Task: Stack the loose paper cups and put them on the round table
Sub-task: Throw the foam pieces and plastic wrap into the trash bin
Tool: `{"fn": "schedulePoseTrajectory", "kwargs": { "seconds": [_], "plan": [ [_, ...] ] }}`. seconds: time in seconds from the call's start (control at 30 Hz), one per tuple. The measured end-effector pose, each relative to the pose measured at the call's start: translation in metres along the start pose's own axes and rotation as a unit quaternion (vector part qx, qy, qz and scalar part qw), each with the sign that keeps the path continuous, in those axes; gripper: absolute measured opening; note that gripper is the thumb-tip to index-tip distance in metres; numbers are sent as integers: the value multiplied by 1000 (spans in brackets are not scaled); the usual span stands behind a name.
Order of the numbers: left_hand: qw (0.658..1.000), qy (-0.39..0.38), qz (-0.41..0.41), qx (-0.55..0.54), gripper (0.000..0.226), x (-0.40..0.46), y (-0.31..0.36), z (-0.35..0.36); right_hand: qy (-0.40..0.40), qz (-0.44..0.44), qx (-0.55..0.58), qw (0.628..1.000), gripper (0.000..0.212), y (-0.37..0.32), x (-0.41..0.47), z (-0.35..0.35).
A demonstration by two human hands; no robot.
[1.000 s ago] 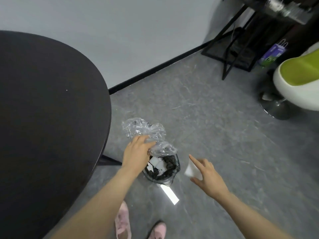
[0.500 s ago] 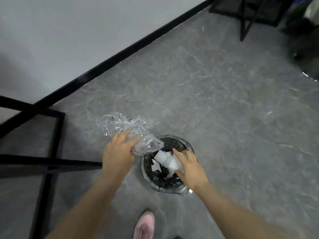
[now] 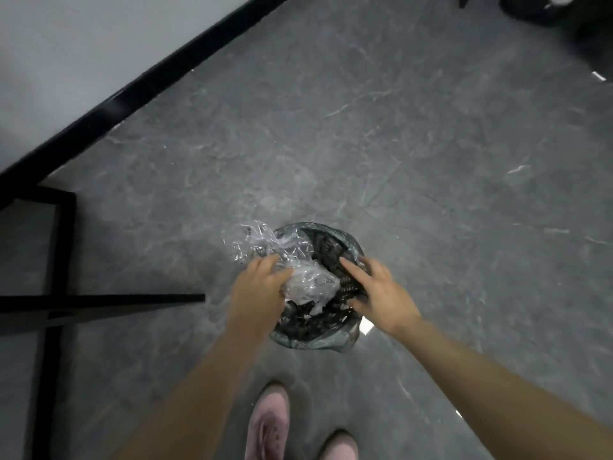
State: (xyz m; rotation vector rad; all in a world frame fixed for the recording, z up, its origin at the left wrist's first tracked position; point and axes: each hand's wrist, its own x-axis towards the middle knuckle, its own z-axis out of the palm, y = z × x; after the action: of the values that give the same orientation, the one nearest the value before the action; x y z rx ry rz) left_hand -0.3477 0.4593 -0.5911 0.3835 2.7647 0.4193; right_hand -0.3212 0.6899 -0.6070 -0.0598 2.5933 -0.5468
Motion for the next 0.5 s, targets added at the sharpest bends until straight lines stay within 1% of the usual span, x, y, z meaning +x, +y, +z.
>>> {"fn": "schedulePoseTrajectory", "kwargs": {
  "seconds": [0.13, 0.27, 0.37, 0.5],
  "plan": [
    [998, -56, 7, 12, 48, 8, 13, 23, 10, 10, -13, 1000, 78, 12, -4, -25],
    [989, -147, 2, 33, 65, 11, 23, 17, 0, 6, -26, 1000, 73, 16, -19, -50],
    [985, -171, 13, 35, 69, 12, 35, -20, -18, 10, -42, 999, 67, 6, -36, -77],
    [981, -180, 38, 55, 52, 11, 73, -106, -79, 20, -93, 992, 59, -24, -67, -139]
  ]
}}
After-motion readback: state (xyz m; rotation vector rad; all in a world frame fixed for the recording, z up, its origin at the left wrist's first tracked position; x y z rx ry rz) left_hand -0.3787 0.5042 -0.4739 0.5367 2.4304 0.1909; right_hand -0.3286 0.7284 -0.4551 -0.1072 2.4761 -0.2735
